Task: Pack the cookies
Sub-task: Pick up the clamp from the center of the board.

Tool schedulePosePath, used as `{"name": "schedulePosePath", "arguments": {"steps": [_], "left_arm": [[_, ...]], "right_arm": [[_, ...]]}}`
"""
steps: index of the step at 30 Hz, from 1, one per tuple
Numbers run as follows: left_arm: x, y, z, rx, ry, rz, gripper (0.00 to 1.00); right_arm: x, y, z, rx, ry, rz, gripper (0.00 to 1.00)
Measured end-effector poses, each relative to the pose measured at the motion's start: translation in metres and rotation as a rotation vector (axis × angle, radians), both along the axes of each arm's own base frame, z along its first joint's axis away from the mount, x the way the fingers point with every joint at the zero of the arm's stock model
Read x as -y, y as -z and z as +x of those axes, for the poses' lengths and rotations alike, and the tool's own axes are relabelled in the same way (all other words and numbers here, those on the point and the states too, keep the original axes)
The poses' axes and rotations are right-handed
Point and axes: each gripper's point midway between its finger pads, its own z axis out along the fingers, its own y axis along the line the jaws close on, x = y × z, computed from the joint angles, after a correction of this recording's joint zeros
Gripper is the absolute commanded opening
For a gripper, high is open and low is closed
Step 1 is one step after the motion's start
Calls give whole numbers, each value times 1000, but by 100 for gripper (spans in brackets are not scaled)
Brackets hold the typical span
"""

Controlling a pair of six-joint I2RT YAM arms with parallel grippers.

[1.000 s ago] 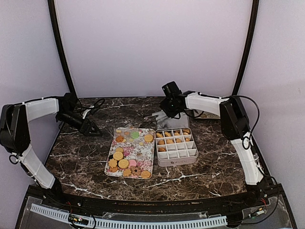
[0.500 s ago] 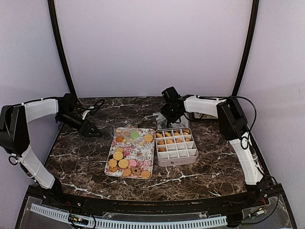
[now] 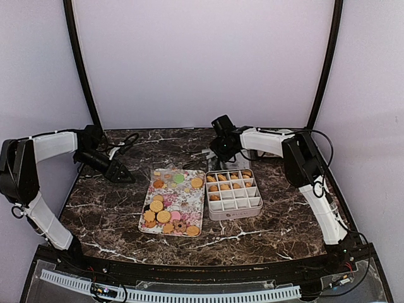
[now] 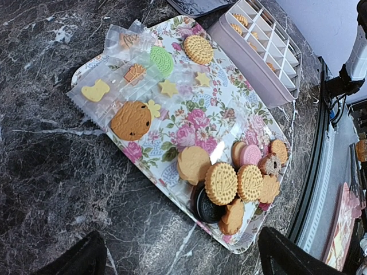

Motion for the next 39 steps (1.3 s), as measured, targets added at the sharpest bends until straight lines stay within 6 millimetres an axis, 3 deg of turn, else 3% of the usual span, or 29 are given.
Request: {"name": "schedulePosePath", "arguments": {"steps": [7, 13, 17, 26, 31, 35, 39], "left_arm": [[0, 0, 0, 1, 0, 1, 95], [0, 0, 0, 1, 0, 0, 95], [0, 0, 0, 1, 0, 0, 95], [-1, -2, -1, 4, -1, 0, 95], [2, -16, 1, 0, -5, -24, 99], [9, -44, 8, 23, -7, -82, 99], [18, -81, 9, 57, -6, -171, 99]], "right_arm": [[2, 4, 2, -3, 3, -5, 24], [4, 7, 2, 4, 11, -4, 0], [3, -6, 10, 42, 29, 40, 0], [18, -23, -2, 89, 14, 22, 0], [15, -66, -7, 213, -42, 50, 0], [-7, -131, -16, 411, -132, 115, 0], [-40, -202, -49, 648, -300, 195, 0]]}}
